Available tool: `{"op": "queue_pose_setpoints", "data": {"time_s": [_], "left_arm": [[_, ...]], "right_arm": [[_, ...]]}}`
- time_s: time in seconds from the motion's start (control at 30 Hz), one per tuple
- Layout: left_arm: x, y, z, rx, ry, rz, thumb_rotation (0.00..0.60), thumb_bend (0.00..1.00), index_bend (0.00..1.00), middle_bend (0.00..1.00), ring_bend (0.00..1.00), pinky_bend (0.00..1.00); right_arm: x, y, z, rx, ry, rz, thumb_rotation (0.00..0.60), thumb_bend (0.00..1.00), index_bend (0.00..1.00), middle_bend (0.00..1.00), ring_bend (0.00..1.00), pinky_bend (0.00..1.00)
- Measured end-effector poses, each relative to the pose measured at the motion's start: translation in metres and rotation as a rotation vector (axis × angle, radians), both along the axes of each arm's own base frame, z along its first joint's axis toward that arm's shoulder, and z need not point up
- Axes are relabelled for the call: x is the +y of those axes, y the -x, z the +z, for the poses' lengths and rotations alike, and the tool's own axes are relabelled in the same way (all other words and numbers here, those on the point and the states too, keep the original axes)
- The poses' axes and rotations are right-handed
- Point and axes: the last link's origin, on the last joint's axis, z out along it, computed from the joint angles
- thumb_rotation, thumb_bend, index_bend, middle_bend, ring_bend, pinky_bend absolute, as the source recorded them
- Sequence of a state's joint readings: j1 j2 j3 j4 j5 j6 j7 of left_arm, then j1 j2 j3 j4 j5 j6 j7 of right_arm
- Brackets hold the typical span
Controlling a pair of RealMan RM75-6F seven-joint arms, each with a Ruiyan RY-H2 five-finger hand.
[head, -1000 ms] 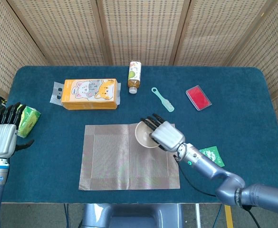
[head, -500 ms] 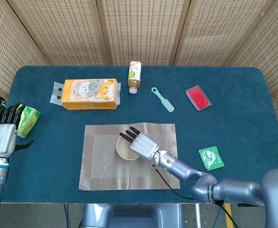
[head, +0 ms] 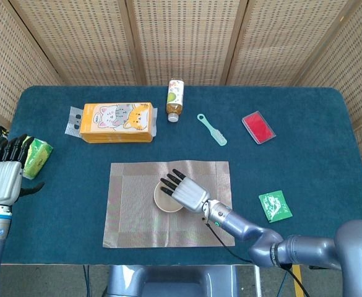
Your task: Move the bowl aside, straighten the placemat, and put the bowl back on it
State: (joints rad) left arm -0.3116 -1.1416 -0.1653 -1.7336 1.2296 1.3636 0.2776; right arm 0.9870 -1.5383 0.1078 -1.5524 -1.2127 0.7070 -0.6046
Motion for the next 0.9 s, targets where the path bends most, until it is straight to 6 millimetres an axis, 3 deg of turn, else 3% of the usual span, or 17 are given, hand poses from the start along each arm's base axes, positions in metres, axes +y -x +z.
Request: {"op": "queue_pose_setpoints", "data": {"time_s": [0.17,0.47,0.57,0.7,0.9], "left_arm": [[-0.001,-0.001,0.0,0.002,0.002,-0.004,0.6,0.0,0.0,0.0,0.0,0.0],[-0.014,-0.004,0.001,-0.001,-0.019,-0.044,0.6,0.0,0.0,0.0,0.0,0.0],[-0.029,-0.003,0.0,-0.007,-0.03,-0.057,0.6,0.0,0.0,0.0,0.0,0.0],[-0.056,0.004,-0.003,-0.016,-0.037,-0.056,0.6,0.0,0.0,0.0,0.0,0.0],[-0.083,0.01,-0.008,-0.04,-0.022,-0.054,0.6,0.0,0.0,0.0,0.0,0.0]], "right_arm": [[0.007,0.0,0.018,-0.045,0.018,-0.004,0.6,0.0,0.0,0.0,0.0,0.0],[0.015,0.034,0.09,-0.098,0.224,-0.017,0.6,0.0,0.0,0.0,0.0,0.0],[0.018,0.058,0.119,-0.137,0.351,-0.059,0.6,0.0,0.0,0.0,0.0,0.0],[0.033,0.104,0.162,-0.25,0.544,-0.186,0.6,0.0,0.0,0.0,0.0,0.0],[0.069,0.173,0.197,-0.376,0.71,-0.364,0.6,0.0,0.0,0.0,0.0,0.0]]}}
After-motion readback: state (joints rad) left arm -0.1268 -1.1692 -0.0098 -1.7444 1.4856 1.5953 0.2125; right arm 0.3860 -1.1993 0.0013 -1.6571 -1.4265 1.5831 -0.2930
